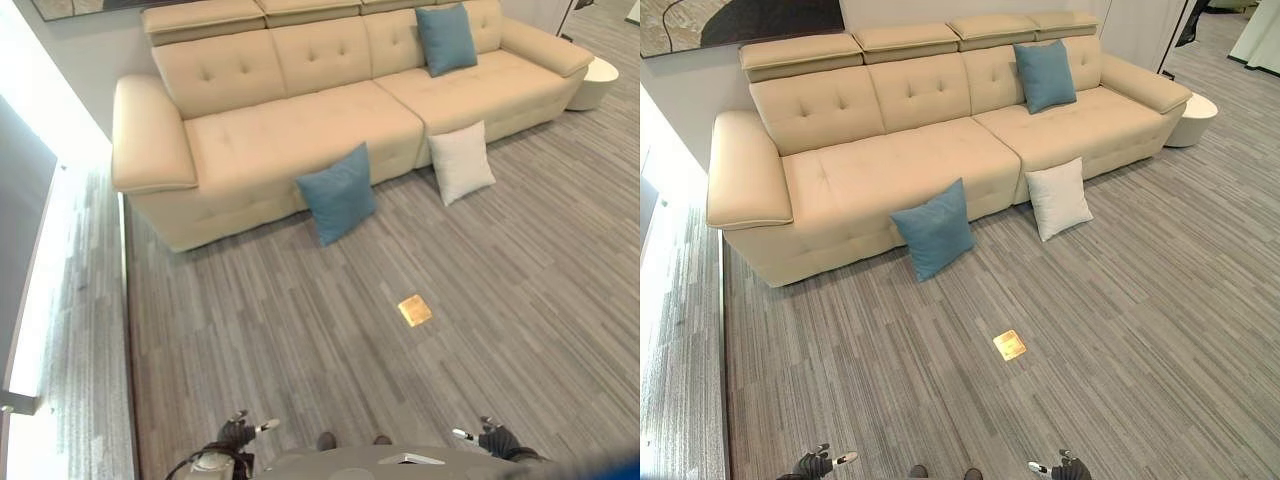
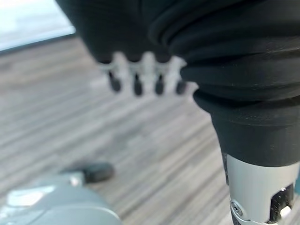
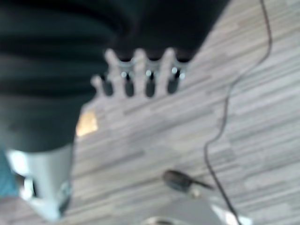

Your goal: Pick up all the scattered cushions and arrange them neatly on the sofa.

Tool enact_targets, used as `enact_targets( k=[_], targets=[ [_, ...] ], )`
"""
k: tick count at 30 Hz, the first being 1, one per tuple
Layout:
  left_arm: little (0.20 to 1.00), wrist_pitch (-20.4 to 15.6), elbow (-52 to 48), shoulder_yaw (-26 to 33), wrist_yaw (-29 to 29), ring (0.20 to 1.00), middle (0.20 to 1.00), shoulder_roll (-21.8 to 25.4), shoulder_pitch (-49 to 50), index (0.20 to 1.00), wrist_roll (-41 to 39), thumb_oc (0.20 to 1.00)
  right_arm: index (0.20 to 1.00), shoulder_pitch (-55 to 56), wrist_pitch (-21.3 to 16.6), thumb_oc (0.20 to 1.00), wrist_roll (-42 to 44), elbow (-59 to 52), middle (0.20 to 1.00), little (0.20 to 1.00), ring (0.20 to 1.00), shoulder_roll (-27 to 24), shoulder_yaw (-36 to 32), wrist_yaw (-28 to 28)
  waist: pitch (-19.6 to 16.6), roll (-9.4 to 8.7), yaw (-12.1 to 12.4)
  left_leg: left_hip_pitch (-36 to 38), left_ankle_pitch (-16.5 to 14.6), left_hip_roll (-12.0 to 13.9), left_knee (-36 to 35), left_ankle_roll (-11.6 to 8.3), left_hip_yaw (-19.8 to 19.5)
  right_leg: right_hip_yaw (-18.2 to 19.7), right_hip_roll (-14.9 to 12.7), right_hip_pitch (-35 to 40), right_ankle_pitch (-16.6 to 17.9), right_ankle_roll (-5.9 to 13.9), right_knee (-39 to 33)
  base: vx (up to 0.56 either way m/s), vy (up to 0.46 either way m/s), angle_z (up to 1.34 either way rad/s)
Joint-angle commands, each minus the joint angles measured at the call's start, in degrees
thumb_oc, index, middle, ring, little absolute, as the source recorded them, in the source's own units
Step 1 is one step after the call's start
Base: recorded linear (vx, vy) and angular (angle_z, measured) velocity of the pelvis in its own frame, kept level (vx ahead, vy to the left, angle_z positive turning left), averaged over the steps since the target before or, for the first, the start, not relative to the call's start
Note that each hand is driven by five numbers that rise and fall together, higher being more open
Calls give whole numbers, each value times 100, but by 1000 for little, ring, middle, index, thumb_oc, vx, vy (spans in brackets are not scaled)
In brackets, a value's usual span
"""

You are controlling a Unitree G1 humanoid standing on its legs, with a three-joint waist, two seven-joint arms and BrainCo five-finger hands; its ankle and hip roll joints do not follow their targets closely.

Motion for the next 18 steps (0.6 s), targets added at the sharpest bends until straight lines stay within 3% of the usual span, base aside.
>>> enact_targets(
  k=[1, 18],
  targets=[
    [1000, -23, 217, 174, -38, 1000, 1000, 4, -393, 1000, 151, 1000, 1000, -203, -10, 1000, -14, 142, 1000, 1000, 1000, -96, 20, 9, 71, -115, 38, 122, -221, 199, 39, -425, 127, 79, -600, 54, 181, 800, 24, 0, 0, 0],
    [1000, 38, 287, 105, 0, 1000, 1000, 3, -585, 1000, 191, 1000, 1000, -438, 100, 1000, 81, 229, 1000, 1000, 1000, -23, -24, 1, 130, -156, 93, 127, -294, 86, 39, -249, 261, 346, -697, -66, 271, 874, 110, 29, 41, -5]
  ],
)
